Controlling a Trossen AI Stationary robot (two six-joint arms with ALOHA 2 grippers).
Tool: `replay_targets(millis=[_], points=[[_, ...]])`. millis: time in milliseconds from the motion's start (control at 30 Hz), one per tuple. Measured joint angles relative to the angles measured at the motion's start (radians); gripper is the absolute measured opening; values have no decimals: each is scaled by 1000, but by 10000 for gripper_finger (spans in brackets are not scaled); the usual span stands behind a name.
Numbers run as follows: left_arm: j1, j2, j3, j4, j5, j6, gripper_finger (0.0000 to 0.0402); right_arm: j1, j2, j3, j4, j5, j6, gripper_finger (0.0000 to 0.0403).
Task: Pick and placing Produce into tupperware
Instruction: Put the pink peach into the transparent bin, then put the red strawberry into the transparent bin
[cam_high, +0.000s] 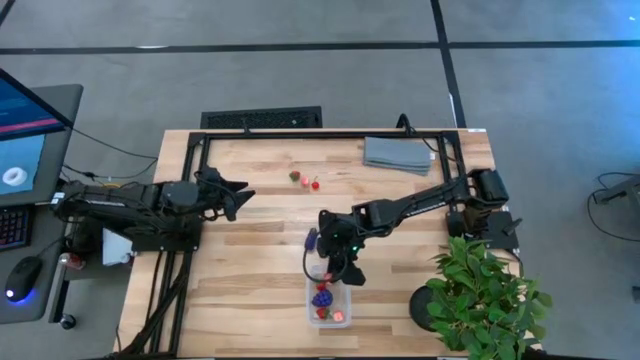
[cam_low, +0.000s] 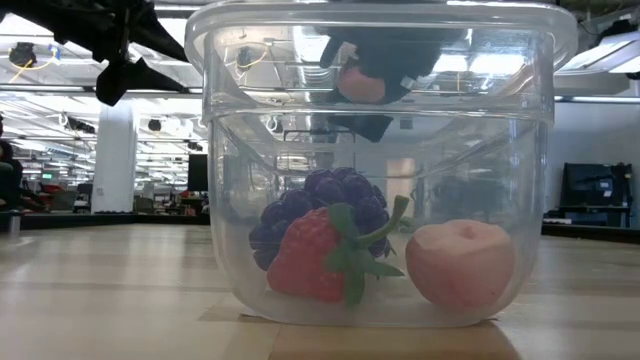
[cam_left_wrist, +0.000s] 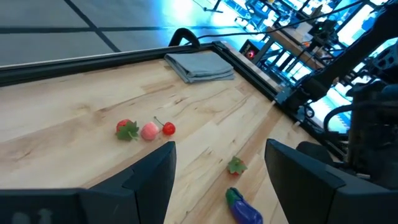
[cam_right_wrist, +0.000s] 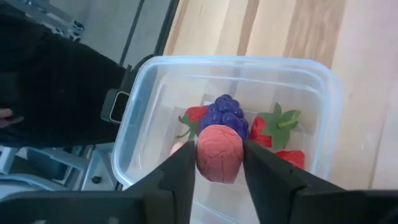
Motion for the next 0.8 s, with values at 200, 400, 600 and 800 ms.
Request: replay_targets(millis=[200, 400, 600, 800], points=[[0, 0, 0, -8, -4, -2, 235, 0, 0, 0, -1, 20, 6, 217], [0, 0, 0, -7, -4, -2, 235, -1, 0, 0, 5, 19, 6, 247], [0, 1, 0, -41, -4, 3, 235, -46, -11, 32, 1, 24, -9, 249], [0, 35, 0, -135, -11, 48, 235, -130, -13, 118, -135, 125, -66, 249]])
